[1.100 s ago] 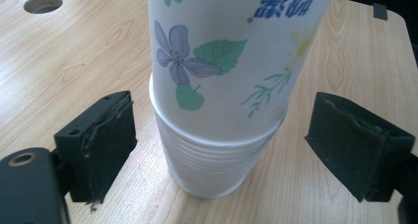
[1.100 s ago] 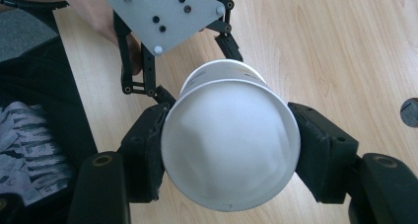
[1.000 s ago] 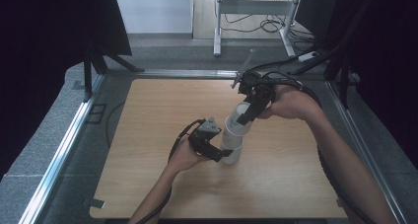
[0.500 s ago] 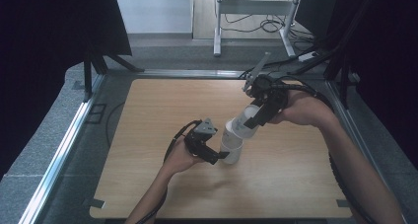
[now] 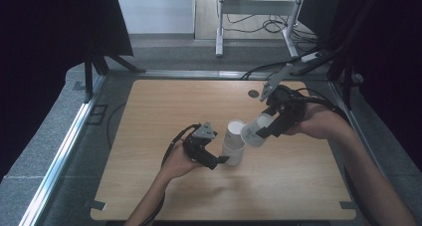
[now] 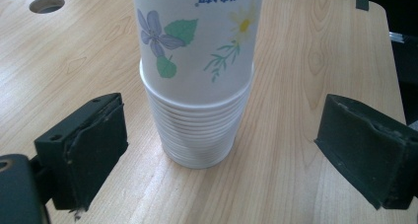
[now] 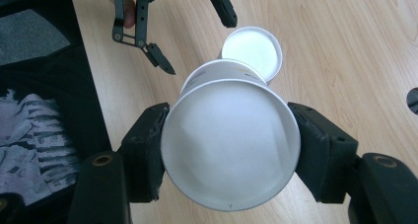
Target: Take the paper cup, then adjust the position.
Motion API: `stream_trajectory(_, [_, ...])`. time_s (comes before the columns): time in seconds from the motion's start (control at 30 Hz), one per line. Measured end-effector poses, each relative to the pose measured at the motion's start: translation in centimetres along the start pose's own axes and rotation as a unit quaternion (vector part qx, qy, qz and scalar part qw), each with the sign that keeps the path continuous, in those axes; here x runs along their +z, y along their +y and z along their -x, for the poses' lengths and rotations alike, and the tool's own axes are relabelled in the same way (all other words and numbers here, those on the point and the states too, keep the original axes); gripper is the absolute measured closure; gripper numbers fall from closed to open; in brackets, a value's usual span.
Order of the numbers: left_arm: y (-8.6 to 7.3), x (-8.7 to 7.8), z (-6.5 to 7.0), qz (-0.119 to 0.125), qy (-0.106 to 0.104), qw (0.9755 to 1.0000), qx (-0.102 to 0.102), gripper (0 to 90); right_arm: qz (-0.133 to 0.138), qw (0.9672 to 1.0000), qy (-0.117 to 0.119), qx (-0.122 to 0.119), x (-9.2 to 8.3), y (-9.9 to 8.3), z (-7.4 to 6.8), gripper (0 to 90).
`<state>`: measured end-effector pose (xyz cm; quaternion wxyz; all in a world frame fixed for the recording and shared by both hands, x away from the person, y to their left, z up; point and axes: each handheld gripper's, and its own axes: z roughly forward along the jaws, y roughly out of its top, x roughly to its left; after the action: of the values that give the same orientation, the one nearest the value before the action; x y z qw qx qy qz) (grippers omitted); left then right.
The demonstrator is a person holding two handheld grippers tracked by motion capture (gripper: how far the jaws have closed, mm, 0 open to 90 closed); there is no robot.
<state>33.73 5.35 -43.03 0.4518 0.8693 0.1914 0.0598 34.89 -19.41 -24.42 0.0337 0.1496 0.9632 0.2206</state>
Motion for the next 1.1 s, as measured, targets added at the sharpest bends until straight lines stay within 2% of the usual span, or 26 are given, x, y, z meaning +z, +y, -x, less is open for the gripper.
stream_trajectory(0.27, [-0.3,-0.1,0.6,0.001,-0.004,1.0,0.002,4.8,0.004,1.0,0.003,0.001,0.5,-1.7,-0.6,35.3])
stream_trajectory(0.57, [-0.8,-0.4,1.1,0.002,-0.009,1.0,0.002,4.2,0.009,0.9999,0.011,-0.003,2.0,-3.2,-1.4,35.4])
stream_trajectory(1.0, [-1.6,-0.4,1.9,0.006,-0.025,0.9997,0.004,4.5,0.034,0.9989,0.031,0.0,3.9,-5.3,-2.0,35.4])
stream_trajectory(1.1, [-1.8,-0.5,2.1,0.01,-0.033,0.9994,0.004,5.0,0.049,0.9983,0.032,-0.004,4.3,-5.9,-2.2,35.4])
